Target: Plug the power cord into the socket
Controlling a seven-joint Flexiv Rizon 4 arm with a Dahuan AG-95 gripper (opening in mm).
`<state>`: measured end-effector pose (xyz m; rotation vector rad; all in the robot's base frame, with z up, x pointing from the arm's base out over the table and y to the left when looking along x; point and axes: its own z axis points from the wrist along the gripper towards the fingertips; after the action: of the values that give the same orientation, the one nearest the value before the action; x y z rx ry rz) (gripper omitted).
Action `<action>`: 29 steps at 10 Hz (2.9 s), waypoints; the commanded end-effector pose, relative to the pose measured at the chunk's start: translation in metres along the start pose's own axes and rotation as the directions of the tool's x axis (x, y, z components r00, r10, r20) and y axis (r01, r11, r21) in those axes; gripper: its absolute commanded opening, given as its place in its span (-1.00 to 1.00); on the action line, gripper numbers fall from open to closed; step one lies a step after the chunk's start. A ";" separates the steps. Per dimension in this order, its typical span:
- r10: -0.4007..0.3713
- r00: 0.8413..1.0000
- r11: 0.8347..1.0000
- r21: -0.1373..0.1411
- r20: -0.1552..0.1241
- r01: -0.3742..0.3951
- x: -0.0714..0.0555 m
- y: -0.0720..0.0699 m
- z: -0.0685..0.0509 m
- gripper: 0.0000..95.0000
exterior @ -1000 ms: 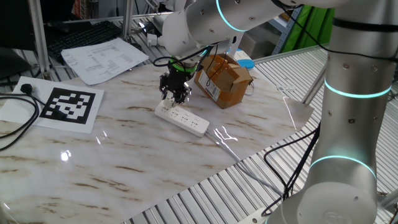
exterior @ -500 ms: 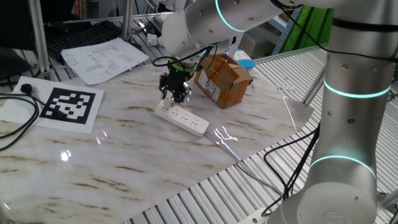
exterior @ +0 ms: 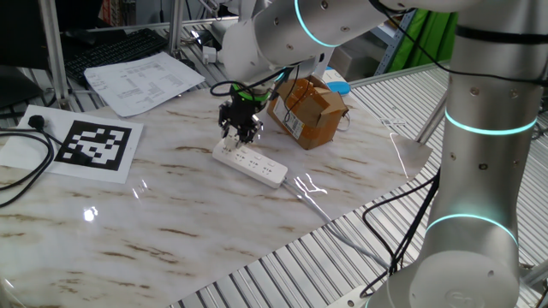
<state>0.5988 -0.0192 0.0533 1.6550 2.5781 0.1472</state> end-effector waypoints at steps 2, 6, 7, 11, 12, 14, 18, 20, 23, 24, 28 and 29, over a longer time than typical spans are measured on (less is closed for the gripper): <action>0.004 1.000 1.000 -0.010 -0.008 -0.004 0.004 -0.005 0.004 -1.00; 0.018 1.000 1.000 -0.009 -0.007 -0.018 0.010 -0.005 0.002 -1.00; 0.017 1.000 1.000 -0.011 -0.004 -0.017 0.011 -0.004 0.004 -1.00; 0.021 1.000 1.000 -0.014 -0.012 -0.021 0.015 -0.004 0.002 -1.00; 0.023 1.000 1.000 -0.015 -0.018 -0.023 0.016 -0.004 0.002 -1.00; 0.035 0.999 0.999 -0.014 -0.028 -0.035 0.017 -0.004 0.002 -1.00; 0.050 0.998 0.999 -0.015 -0.049 -0.051 0.020 -0.004 0.003 -1.00; 0.050 0.998 0.999 -0.016 -0.044 -0.051 0.025 -0.004 0.001 -1.00; 0.021 1.000 1.000 -0.016 0.001 -0.021 0.025 -0.004 0.001 -1.00; 0.012 1.000 1.000 -0.017 0.023 -0.011 0.025 -0.003 0.002 -1.00; -0.009 0.999 0.999 -0.036 0.044 0.010 0.025 -0.003 0.001 -1.00; 0.000 0.999 0.999 -0.036 0.036 0.001 0.025 -0.003 0.001 -1.00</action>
<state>0.5830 0.0015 0.0530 1.5996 2.5333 0.1526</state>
